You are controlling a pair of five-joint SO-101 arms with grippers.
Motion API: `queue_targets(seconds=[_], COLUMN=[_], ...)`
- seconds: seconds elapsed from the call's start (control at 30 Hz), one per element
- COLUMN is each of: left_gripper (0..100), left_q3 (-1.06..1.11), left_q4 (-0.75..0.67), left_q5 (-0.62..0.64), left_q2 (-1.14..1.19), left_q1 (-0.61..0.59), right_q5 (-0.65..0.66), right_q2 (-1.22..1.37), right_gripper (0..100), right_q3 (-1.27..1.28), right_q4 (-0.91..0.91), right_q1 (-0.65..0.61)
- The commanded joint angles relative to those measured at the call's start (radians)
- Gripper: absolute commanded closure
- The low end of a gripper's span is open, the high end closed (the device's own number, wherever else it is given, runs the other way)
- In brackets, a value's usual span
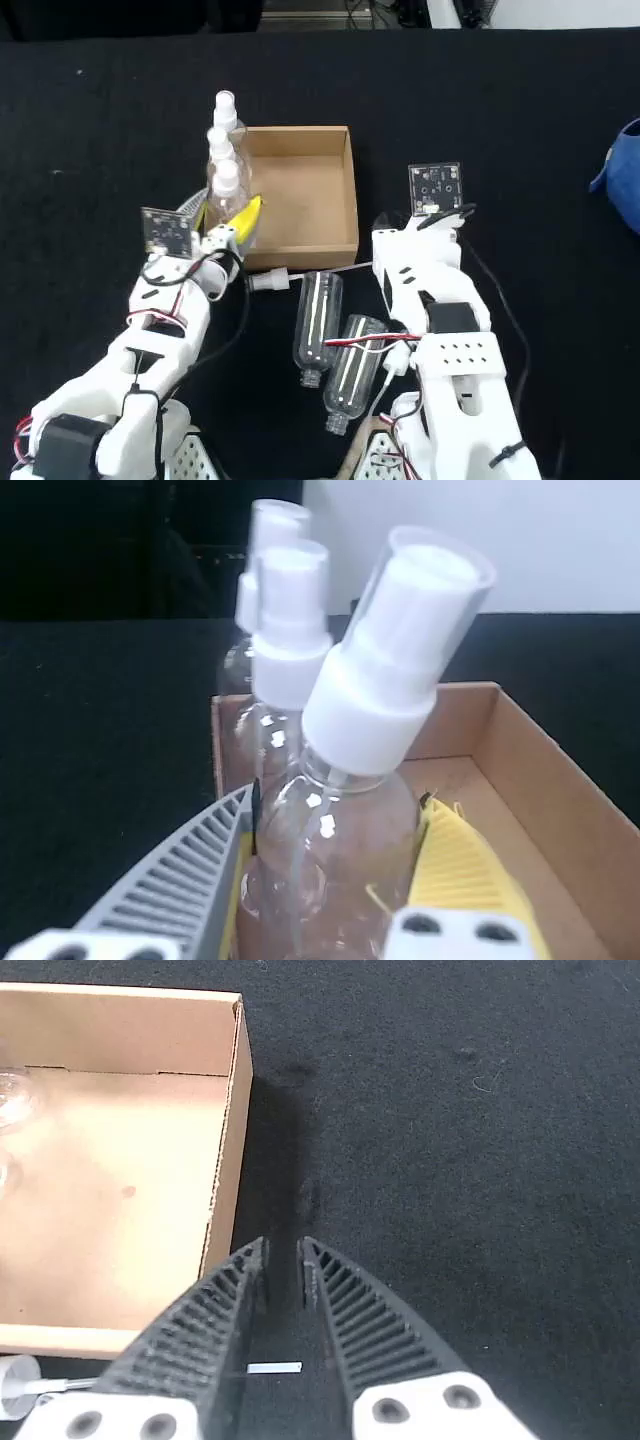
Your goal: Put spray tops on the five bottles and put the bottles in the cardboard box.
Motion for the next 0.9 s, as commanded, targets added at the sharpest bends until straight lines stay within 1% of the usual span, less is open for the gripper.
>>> queue_targets(seconds=[0.0,0.3,0.4,0.5,0.87], left_gripper=[97,97,97,97,96], left_q3=[-0.01,-0.012,-0.002,0.012,0.013], left_q4=[-0.023,-0.021,-0.02,-0.023,-0.025], left_q5=[0.078,0.075,0.0,-0.038,-0.046], left_q2=[0.0,0.0,0.002,0.002,-0.009], left_q1=[-0.044,-0.033,-0.033,-0.033,-0.035], right_q5=[0.009,0.009,0.009,0.011,0.011], right_q2=[-0.016,-0.016,-0.016,-0.016,-0.016], right_gripper=[96.6,96.6,96.6,96.6,96.6], right_q3=[-0.004,-0.004,-0.004,-0.004,-0.004], right_q4=[-0.029,-0.029,-0.029,-0.029,-0.029], right_q1=[-0.011,-0.011,-0.011,-0.011,-0.011])
